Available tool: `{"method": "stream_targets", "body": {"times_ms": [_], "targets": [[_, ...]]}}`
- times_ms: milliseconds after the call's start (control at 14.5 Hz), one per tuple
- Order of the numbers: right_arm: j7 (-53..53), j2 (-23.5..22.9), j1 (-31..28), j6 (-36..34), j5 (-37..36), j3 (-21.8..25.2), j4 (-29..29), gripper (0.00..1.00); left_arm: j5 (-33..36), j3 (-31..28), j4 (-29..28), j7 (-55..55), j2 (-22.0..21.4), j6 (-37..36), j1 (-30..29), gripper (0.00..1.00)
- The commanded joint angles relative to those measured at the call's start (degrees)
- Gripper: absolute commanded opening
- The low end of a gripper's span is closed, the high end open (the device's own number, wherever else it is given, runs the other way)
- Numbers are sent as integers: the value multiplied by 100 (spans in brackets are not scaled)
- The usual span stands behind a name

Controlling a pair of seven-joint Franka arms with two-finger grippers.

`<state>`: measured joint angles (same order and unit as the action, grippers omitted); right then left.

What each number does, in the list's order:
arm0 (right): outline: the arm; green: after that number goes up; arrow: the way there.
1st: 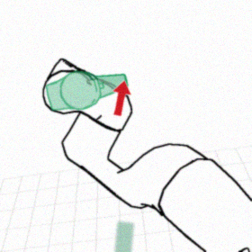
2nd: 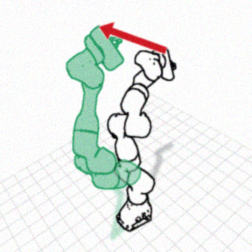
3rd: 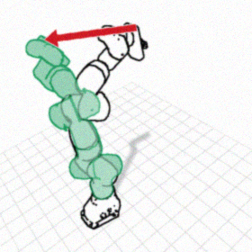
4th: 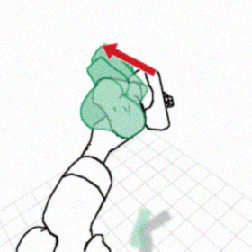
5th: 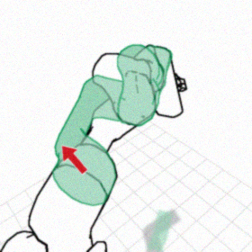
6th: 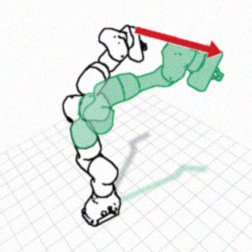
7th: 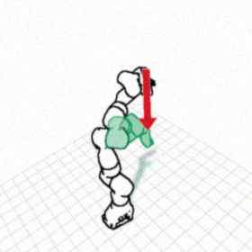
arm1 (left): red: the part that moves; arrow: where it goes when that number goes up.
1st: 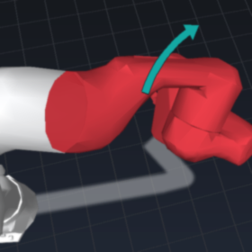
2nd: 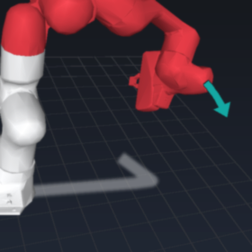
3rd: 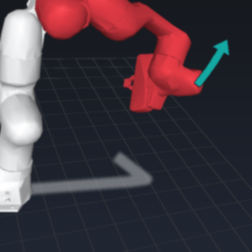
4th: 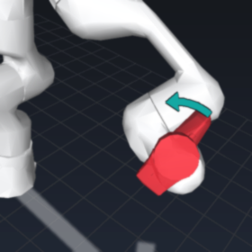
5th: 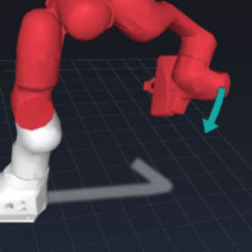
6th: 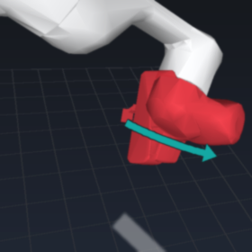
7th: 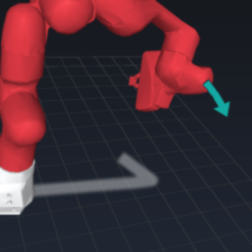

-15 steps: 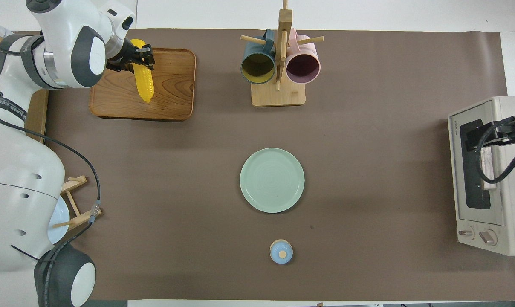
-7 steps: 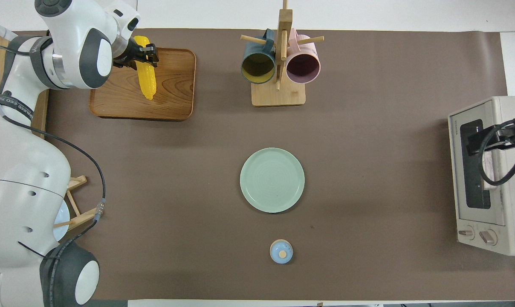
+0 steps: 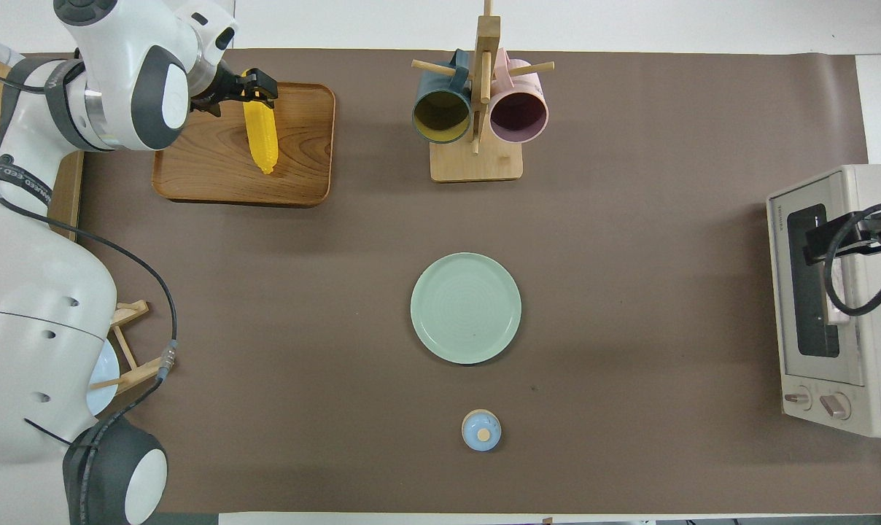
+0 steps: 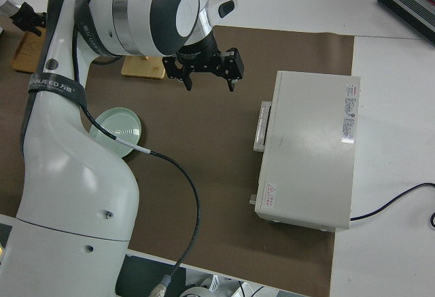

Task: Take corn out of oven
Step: 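Open the left gripper to release the corn on the tray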

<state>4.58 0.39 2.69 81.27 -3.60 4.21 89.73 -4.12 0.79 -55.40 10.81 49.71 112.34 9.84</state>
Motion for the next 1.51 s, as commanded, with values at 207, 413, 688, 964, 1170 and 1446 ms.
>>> {"method": "stream_targets", "body": {"times_ms": [207,413,688,964,1170,1446], "targets": [[-80,-4,-40,11,96,9,-52,100,35,-17,-1971,27,-2198,-537,-184,100],[-115,31,-40,291,114,114,123,100,96,-43,-2404,132,-3000,-1238,-184,100],[-467,14,-14,336,483,501,133,100,140,-61,-2545,176,-3773,-2285,-193,100],[-467,31,56,363,325,501,186,100,281,-52,-3685,378,-4915,-2419,-193,100],[-450,31,47,345,333,484,177,100,281,-26,-4328,422,-5383,-2419,-202,100],[-450,49,47,328,342,475,168,100,263,36,-4242,405,-5270,-2428,-290,100]]}}
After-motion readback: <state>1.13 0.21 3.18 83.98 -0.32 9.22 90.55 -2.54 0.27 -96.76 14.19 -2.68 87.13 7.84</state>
